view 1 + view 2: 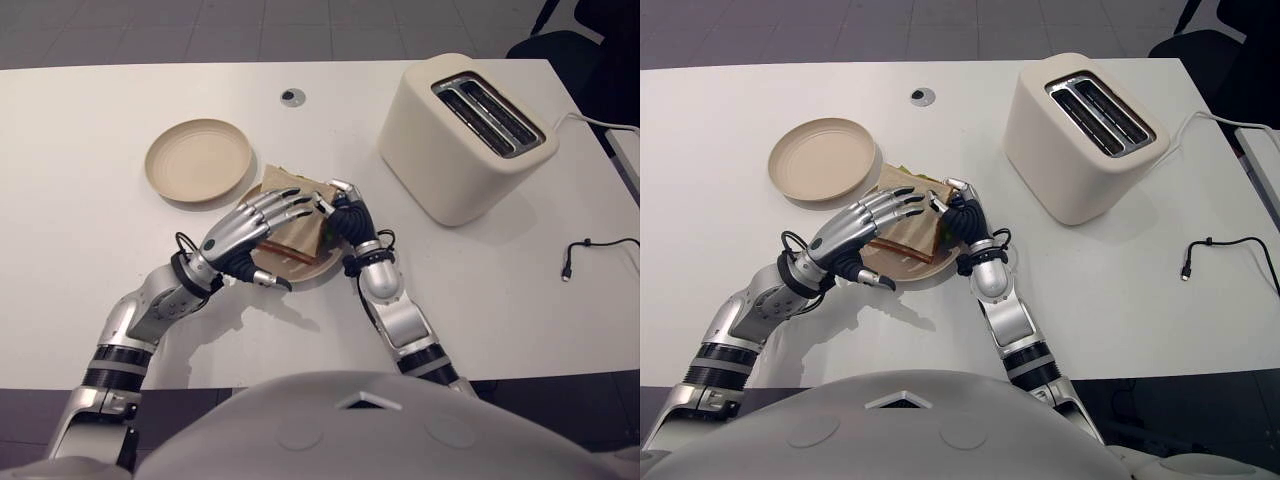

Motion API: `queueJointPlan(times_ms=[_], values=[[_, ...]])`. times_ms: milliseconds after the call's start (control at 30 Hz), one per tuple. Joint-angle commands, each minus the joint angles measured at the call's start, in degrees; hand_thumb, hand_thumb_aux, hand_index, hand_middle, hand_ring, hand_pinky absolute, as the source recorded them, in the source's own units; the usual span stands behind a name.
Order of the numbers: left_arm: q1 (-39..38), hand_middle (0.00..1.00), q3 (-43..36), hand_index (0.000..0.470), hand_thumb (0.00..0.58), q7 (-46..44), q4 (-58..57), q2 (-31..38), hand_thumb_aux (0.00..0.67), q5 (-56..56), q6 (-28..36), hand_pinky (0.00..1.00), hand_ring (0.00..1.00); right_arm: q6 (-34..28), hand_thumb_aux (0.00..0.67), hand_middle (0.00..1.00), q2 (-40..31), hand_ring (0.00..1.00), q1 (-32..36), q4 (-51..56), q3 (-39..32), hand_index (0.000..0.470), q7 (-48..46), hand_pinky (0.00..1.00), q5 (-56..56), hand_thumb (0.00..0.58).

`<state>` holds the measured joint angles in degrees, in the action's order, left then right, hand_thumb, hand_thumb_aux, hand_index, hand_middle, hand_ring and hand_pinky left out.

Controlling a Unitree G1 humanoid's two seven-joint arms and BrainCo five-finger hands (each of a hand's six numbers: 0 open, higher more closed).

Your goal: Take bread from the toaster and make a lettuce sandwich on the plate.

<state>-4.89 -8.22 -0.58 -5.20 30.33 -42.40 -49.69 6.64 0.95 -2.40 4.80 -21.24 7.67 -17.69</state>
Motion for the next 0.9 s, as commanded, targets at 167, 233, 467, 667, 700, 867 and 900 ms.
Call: queueJointPlan(times_ms=[167, 233, 467, 667, 700, 867, 900], values=[[3.27, 0.0, -6.97, 0.053, 0.124, -3.4, -11.24, 6.16, 0.076, -6.61, 7.0, 0.0, 0.0, -0.08, 0.0, 0.0, -2.66, 0.0, 2.68, 0.58, 2.02, 0.0, -0.97, 0.0, -2.5, 0.0], [2.55, 0.0, -7.99, 0.042, 0.1, -4.22, -11.45, 6.98, 0.06, -5.66, 7.62, 0.0, 0.0, 0.89, 0.0, 0.0, -4.44, 0.0, 3.9, -0.45, 6.79, 0.0, 2.06, 0.0, -2.57, 0.0], [5.11, 0.0, -12.23, 0.072, 0.164, -4.59, -13.8, 6.74, 0.102, -4.61, 9.41, 0.0, 0.0, 9.8, 0.0, 0.0, -10.56, 0.0, 2.76, -10.55, 10.76, 0.0, -0.44, 0.0, -1.18, 0.0], [9.31, 1.0, -8.4, 0.47, 0.58, 4.77, -7.48, -2.51, 0.67, 19.0, -1.66, 1.0, 1.0, 14.18, 0.67, 1.0, -9.59, 1.0, 1.16, -10.53, 7.05, 0.47, -8.53, 1.0, 5.96, 0.58], [9.27, 1.0, -8.5, 0.47, 0.58, 4.04, -6.1, -3.18, 0.67, 24.93, -3.02, 1.0, 1.0, 14.78, 0.67, 1.0, -9.55, 1.0, 1.01, -10.82, 6.26, 0.47, -10.0, 1.0, 7.07, 0.58], [0.73, 1.0, -16.68, 0.47, 0.58, -15.07, 4.95, 7.36, 0.67, 54.98, -1.21, 1.0, 1.0, 18.23, 0.67, 1.0, -15.28, 1.0, -1.51, -14.1, 0.88, 0.47, -24.38, 1.0, 15.21, 0.58], [-2.0, 1.0, -17.44, 0.47, 0.58, -19.28, 6.1, 10.98, 0.67, 57.54, -0.76, 1.0, 1.0, 19.59, 0.67, 1.0, -17.38, 1.0, -2.2, -13.58, -0.63, 0.47, -27.54, 1.0, 15.09, 0.58]])
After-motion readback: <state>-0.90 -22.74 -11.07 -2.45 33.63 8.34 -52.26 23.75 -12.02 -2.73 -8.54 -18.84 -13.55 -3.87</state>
